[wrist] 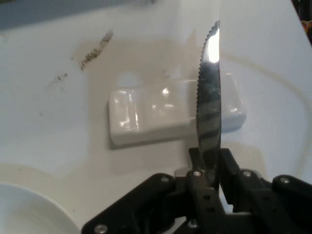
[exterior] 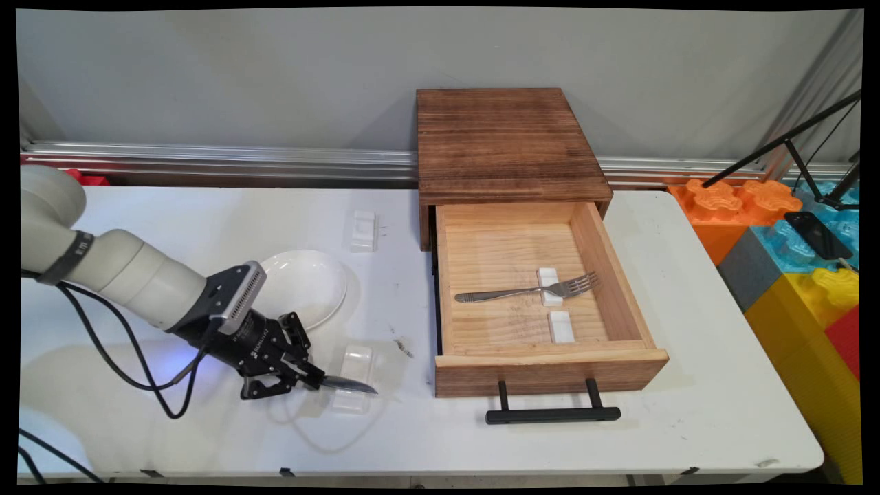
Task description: Place the picked object into the drawer
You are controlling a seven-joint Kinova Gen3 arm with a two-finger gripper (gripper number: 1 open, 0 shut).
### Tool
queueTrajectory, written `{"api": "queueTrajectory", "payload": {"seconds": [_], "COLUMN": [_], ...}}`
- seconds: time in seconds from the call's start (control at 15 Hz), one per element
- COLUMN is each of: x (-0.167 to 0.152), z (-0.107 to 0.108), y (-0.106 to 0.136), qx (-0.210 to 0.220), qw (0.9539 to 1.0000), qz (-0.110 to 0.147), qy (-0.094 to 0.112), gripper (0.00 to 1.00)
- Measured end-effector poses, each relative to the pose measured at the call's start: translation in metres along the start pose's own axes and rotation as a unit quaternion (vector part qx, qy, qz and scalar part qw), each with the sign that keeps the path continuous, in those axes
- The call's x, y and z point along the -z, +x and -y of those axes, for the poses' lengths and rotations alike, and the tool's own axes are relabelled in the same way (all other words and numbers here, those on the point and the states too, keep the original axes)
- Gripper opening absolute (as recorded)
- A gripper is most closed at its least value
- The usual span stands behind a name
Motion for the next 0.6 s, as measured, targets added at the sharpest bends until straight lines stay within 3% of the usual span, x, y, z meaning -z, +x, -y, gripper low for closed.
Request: {"api": "queueTrajectory", "payload": {"seconds": [0.6], "x": [0.045], "z": [0.002], "y": [0.033], "qx": [-0.008], "qw": [0.9999], "qz": [-0.007], "qy": [0.004], "gripper": [0.00]}}
